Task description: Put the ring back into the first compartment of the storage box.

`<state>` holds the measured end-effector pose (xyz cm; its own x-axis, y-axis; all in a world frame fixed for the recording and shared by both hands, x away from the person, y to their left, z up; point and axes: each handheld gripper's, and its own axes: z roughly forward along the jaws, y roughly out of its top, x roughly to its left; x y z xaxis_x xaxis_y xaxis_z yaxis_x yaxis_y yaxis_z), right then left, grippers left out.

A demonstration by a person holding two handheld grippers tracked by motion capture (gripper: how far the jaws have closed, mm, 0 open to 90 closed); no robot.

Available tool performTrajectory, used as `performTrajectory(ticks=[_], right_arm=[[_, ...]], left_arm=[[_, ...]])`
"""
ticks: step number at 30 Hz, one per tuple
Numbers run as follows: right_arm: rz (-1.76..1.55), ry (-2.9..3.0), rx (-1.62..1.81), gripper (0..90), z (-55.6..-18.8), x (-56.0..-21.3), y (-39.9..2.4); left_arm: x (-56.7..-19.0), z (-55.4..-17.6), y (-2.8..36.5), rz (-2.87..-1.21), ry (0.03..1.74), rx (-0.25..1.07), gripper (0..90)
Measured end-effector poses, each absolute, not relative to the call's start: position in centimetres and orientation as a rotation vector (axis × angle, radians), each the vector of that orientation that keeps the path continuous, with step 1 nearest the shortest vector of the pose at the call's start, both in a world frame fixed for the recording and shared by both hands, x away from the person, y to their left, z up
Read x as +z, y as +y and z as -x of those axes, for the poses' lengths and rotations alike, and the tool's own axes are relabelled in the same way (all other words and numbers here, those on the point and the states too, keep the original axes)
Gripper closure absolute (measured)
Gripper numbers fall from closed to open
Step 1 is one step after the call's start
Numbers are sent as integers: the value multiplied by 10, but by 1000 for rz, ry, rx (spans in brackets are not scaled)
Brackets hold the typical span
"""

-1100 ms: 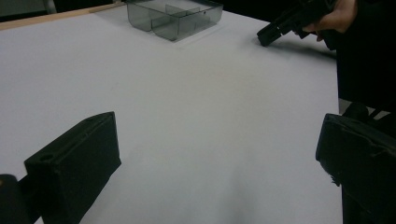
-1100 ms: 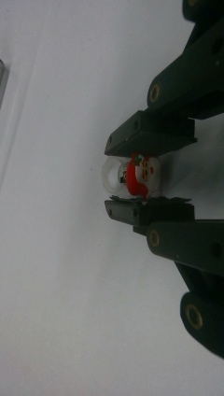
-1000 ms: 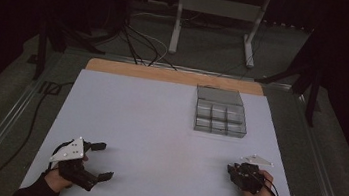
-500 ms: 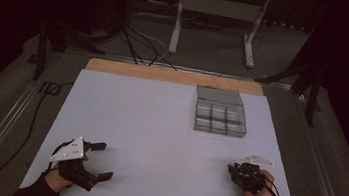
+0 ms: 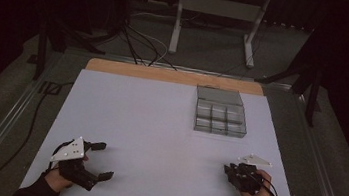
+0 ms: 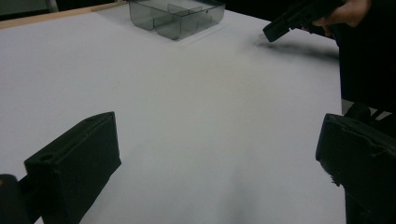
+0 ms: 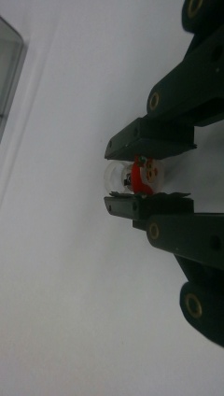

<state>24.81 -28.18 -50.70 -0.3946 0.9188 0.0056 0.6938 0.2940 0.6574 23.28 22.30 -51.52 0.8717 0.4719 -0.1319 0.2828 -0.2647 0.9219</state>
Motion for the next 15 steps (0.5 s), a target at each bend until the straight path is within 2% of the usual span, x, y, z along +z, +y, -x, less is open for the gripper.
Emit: performTrajectory(ticks=[15], right_arm=[[-1393, 2230, 842, 714, -250, -498, -270]], left_arm=[[-515, -232, 223, -1869, 569, 196, 5]])
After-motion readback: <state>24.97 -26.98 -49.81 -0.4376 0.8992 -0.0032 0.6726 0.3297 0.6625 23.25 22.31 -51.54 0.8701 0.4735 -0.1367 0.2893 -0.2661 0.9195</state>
